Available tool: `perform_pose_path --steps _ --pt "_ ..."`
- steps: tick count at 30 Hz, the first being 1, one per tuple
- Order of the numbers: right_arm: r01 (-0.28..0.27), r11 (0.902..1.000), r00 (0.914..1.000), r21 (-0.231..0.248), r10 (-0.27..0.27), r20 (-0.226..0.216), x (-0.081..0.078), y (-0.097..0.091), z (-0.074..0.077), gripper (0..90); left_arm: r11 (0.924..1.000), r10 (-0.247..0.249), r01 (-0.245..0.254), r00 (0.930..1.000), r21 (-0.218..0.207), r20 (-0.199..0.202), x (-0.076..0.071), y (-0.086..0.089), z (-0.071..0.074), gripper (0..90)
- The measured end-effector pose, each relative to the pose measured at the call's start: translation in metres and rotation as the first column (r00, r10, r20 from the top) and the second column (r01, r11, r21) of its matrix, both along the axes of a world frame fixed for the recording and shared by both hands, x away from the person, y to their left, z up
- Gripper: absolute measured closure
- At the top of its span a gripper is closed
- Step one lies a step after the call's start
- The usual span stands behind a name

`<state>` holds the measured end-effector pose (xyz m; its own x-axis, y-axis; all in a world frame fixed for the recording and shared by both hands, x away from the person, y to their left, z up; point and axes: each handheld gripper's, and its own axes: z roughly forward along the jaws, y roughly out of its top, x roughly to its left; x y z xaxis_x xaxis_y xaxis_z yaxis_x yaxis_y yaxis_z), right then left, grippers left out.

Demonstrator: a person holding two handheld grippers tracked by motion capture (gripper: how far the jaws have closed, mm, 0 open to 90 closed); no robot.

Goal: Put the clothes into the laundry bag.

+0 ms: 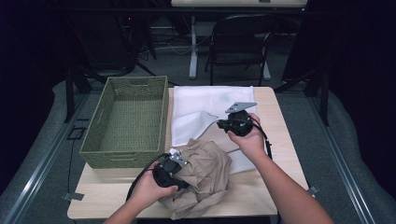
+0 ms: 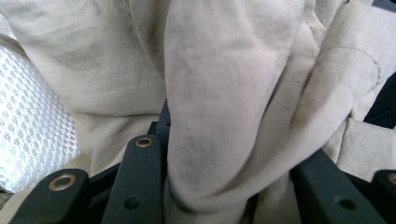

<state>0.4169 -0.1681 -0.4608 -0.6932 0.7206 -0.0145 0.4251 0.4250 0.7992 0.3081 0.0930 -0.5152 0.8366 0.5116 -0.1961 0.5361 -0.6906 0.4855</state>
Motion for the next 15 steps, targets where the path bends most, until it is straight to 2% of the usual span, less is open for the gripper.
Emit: perform_pose_path --steps 6,12,15 --pt "0.006 1.0000 1.0000 0.006 -0.006 0.001 0.001 -0.002 0.002 86.7 1.0000 0.005 -0.005 0.9999 0.001 -0.011 0.002 0.000 -0.005 63.9" --pt "0.001 1.0000 0.9999 -0.008 -0.001 0.017 0.001 0.000 0.009 86.6 0.9999 0.012 -0.012 0.9996 -0.008 -0.026 0.005 0.002 -0.008 63.9" --pt "-0.001 0.9999 0.9998 -0.015 0.001 0.020 0.001 0.001 0.012 86.6 0.9998 0.019 -0.020 0.9996 -0.010 -0.022 0.005 0.002 -0.008 63.9"
